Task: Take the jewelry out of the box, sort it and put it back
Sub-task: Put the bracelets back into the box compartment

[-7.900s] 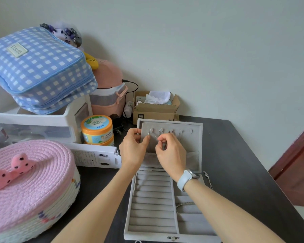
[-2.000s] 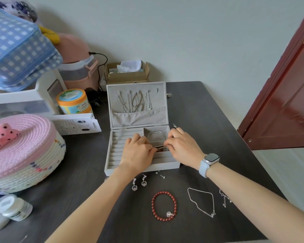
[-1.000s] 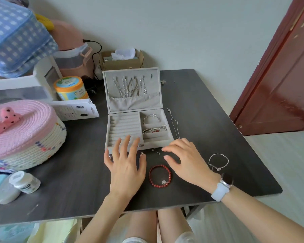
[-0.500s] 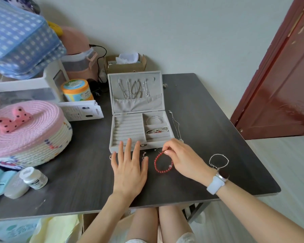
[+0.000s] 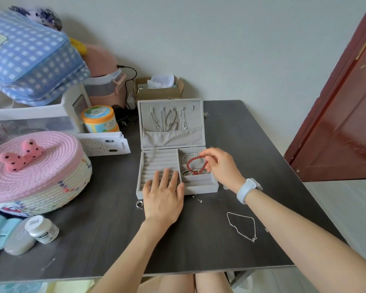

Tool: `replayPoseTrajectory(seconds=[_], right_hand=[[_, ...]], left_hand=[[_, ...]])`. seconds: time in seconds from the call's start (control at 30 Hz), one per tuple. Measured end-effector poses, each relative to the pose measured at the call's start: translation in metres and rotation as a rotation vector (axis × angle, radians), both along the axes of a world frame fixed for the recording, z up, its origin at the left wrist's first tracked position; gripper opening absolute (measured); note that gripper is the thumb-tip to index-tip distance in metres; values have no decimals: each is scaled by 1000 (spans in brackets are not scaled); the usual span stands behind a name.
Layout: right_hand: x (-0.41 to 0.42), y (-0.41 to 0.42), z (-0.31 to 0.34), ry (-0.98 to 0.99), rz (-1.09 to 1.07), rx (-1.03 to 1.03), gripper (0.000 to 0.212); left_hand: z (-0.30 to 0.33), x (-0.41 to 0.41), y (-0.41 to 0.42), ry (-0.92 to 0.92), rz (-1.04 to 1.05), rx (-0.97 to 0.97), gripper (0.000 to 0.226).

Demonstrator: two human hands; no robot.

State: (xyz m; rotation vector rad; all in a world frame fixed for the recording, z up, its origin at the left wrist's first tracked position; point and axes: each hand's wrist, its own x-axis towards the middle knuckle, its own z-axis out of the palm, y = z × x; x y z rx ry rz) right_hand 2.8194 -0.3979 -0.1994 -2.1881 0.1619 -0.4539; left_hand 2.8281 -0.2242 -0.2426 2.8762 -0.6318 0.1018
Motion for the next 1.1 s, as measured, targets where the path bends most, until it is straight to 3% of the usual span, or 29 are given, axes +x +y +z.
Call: replayPoseTrajectory(seconds=[0.33,0.73,0.83,1.1], right_hand=[[10,-18,-9,148,26,-207,26],[15,-24,-13,185,195,-433,26],[17,-24,-12,209,195,-512,26],[7,-27,-17,180,241,-773,31]], left_hand=[[7,4,-4,66,-4,-74,50],[10,36,-14,-107,-328,-69,53],[5,36,-10,-226,-333,-76,38],[7,34,-9,-273,-348,43,42]])
